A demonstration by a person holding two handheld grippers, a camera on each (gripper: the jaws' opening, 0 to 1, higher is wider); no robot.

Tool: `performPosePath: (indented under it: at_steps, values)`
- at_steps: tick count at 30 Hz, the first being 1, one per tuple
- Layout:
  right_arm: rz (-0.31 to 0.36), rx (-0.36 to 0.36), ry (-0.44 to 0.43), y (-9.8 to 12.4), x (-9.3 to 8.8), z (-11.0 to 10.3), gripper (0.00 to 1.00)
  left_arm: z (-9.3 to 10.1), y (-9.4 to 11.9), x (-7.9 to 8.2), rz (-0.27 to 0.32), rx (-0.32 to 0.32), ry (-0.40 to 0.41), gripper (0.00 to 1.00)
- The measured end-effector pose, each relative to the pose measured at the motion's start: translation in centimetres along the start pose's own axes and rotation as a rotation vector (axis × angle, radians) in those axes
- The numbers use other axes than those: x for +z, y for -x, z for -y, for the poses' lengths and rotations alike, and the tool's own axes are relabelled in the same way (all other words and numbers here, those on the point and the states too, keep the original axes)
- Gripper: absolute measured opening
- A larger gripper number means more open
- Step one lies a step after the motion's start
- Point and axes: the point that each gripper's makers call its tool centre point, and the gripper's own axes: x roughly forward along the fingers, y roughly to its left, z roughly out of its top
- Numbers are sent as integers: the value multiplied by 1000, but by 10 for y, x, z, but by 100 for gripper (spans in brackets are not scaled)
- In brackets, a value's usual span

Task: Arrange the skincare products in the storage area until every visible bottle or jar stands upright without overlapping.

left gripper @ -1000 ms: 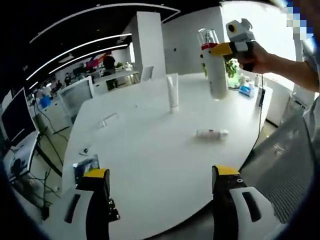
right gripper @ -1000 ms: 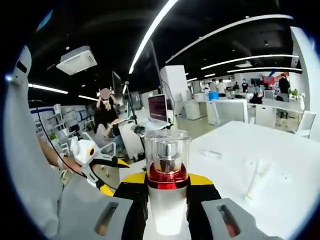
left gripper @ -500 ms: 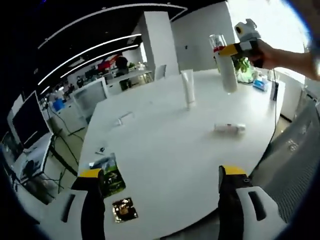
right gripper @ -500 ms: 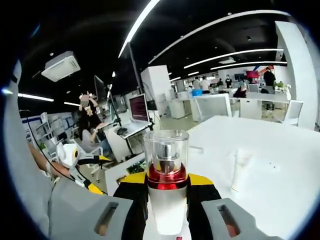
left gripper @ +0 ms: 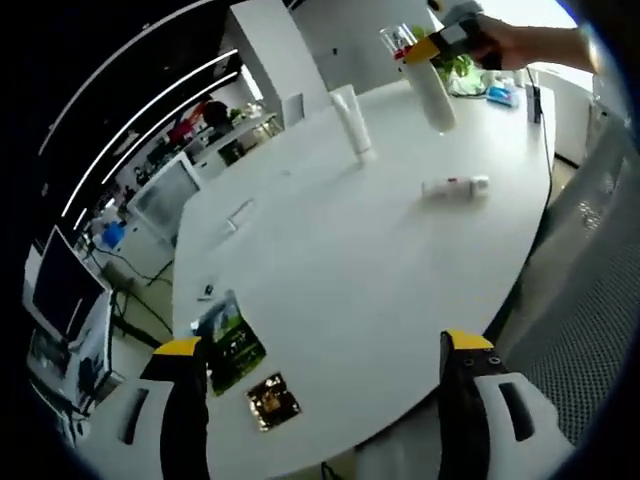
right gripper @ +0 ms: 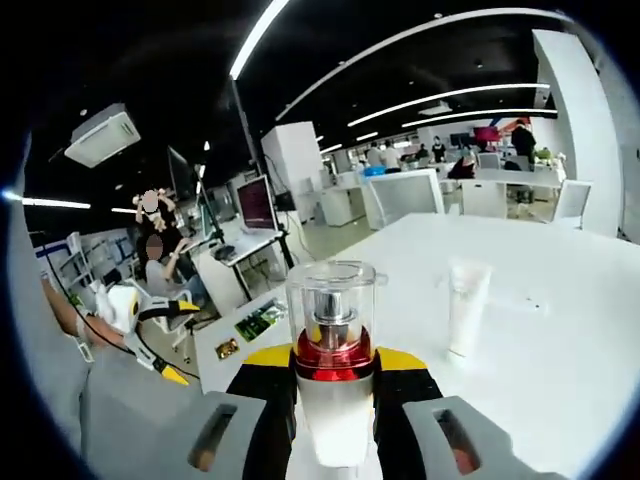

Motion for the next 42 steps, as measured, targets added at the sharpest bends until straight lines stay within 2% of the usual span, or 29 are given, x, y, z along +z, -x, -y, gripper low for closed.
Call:
performPosePath:
  at_steps: [2, 9, 13, 17, 26, 33, 37, 42]
  values:
    - [-3, -4, 10, -2, -1, 5, 21, 2, 0, -4, -30, -14, -5, 92]
    - [4, -29, 60, -7, 1, 17, 21, -3, 2, -1, -7, 3, 17, 89]
    - [18, -41, 72, -10, -1, 26, 21, 5, 1, -2, -15, -29, 17, 86]
    - [3, -52, 90, -16, -11, 36, 21, 7, 1, -3, -26, -38, 1, 84]
    - [-23, -64, 114, -28, -37, 49, 21, 1, 2, -3, -23, -8, -1, 83]
    - [-11, 1, 240, -44, -47, 52, 21, 2, 2, -4, -31, -10, -2, 81]
    - [-13, -5, 215, -50, -50, 65, 21, 3, 2, -5, -35, -15, 0, 80]
    - [-14, 0, 225, -54, -52, 73, 21, 4, 1, -5, -36, -20, -4, 78]
